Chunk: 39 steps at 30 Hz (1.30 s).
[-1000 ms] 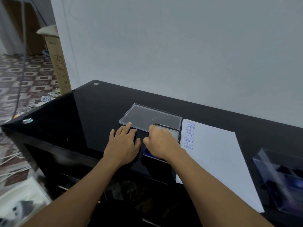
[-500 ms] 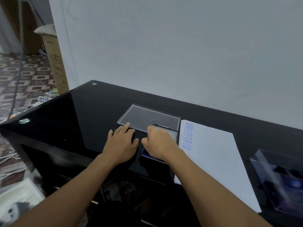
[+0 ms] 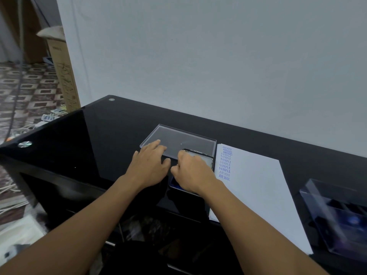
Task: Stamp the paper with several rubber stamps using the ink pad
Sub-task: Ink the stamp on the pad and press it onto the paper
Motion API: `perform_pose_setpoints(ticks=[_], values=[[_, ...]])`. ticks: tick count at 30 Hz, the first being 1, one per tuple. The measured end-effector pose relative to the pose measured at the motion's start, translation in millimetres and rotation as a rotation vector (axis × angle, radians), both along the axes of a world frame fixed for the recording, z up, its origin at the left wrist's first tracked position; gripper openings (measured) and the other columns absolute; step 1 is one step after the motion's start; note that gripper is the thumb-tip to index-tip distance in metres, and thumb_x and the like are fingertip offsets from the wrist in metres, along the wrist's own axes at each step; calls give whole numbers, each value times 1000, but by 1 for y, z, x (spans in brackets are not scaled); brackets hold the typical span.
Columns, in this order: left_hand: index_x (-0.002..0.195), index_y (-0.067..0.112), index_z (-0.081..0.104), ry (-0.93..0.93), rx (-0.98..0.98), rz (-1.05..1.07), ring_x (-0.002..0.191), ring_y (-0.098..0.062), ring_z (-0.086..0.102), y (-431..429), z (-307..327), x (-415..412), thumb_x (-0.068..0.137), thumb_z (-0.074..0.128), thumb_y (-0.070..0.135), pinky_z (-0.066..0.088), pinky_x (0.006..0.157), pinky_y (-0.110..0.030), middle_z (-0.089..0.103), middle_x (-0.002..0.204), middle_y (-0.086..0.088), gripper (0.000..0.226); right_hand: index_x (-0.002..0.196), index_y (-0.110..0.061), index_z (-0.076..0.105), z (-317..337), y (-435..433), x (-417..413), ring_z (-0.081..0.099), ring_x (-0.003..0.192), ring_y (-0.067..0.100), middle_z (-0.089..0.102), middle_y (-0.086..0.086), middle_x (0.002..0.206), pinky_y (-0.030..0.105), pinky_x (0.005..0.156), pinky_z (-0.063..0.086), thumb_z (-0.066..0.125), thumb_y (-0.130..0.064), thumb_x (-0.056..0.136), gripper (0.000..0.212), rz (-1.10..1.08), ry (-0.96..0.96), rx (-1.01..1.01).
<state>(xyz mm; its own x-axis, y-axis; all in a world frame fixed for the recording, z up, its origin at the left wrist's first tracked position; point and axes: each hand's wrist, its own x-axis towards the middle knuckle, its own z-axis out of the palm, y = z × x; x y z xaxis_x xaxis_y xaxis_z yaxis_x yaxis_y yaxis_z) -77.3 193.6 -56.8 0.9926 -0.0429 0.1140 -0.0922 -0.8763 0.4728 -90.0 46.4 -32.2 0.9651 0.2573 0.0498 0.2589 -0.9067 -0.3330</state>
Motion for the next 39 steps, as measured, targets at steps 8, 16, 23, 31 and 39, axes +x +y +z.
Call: perform_pose_setpoints(ticks=[8, 16, 23, 31, 39], values=[[143, 17, 49, -46, -89, 1, 147, -25, 28, -2, 12, 4, 99, 50, 30, 27, 118, -51, 29, 162, -2, 47, 95, -17, 47, 12, -7, 9, 55, 91, 29, 60, 8, 103, 39, 77, 47, 47, -37, 93, 20, -19, 108, 40], [142, 14, 51, -102, -174, -53, 146, -17, 30, -16, 29, 5, 100, 52, 28, 24, 119, -36, 38, 156, -1, 44, 59, -17, 28, 38, -54, 7, 23, 46, 16, 31, 4, 55, 26, 46, 20, 45, -16, 89, 35, -92, 120, 264], [142, 15, 51, -68, -142, -123, 138, -17, 41, -54, 45, 18, 101, 48, 31, 33, 114, -36, 46, 151, -1, 44, 86, 6, 56, 52, -91, 5, 40, 53, 18, 72, 5, 65, 23, 45, 34, 51, -16, 88, 22, -172, 189, 328], [142, 17, 49, 34, -72, -211, 107, -17, 58, -85, 55, 30, 102, 47, 30, 43, 92, -30, 47, 148, -2, 43, 98, 5, 53, 63, -116, 0, 35, 55, 22, 74, 6, 67, 23, 43, 34, 54, -15, 89, 23, -212, 213, 355], [140, 20, 52, 103, 15, -266, 123, -20, 52, -105, 51, 47, 97, 55, 40, 43, 107, -43, 55, 137, 0, 46, 89, -7, 52, 54, -128, 4, 44, 48, 10, 73, 1, 64, 20, 45, 38, 51, -21, 90, 13, -237, 155, 201]])
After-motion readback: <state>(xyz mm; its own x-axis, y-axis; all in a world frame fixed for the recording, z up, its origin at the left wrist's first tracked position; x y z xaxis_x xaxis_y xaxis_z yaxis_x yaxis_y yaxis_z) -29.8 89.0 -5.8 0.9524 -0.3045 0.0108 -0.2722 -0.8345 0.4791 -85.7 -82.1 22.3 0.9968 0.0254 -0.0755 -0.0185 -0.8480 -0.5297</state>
